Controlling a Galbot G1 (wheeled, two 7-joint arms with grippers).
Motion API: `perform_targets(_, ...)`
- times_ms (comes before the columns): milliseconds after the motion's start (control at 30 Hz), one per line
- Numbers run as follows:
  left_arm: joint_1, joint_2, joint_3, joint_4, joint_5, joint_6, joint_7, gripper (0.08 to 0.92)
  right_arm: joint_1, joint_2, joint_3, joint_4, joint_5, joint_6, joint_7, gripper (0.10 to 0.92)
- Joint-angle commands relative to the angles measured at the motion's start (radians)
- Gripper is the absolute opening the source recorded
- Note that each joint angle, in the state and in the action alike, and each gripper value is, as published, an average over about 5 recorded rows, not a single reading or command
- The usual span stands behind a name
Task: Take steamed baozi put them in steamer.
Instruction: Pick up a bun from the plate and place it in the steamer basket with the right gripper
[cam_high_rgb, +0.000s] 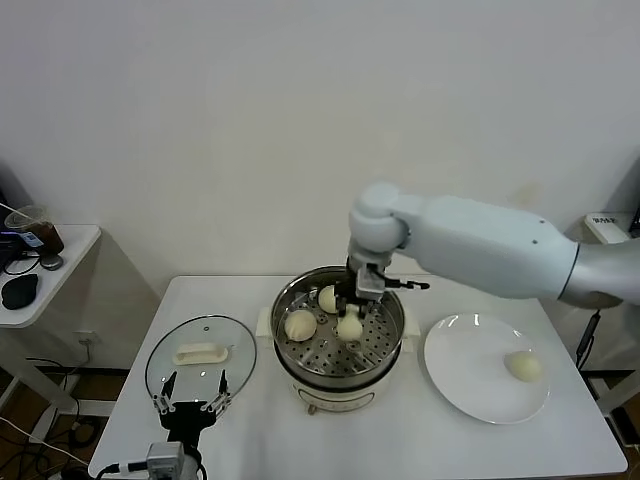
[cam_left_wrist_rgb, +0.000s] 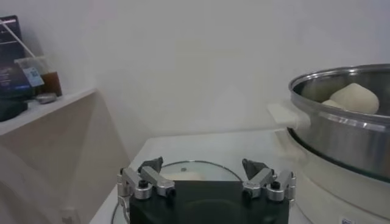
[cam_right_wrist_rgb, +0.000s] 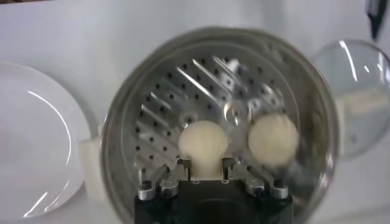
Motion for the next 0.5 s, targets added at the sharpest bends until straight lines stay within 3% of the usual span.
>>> perform_targets(33,-0.002,-0.001,0.002,0.005,0.000,0.001,0.001,0.823,-0.052,0.028,-0.018,0.037,-0.038,0.053,0.008,0.348)
perform_targets(500,-0.009,0.000,0.001,0.016,-0.004,0.001,0.001,0.823,-0.058,0.031,-0.005,0.057,-0.058,-0.018,0.020,0.382)
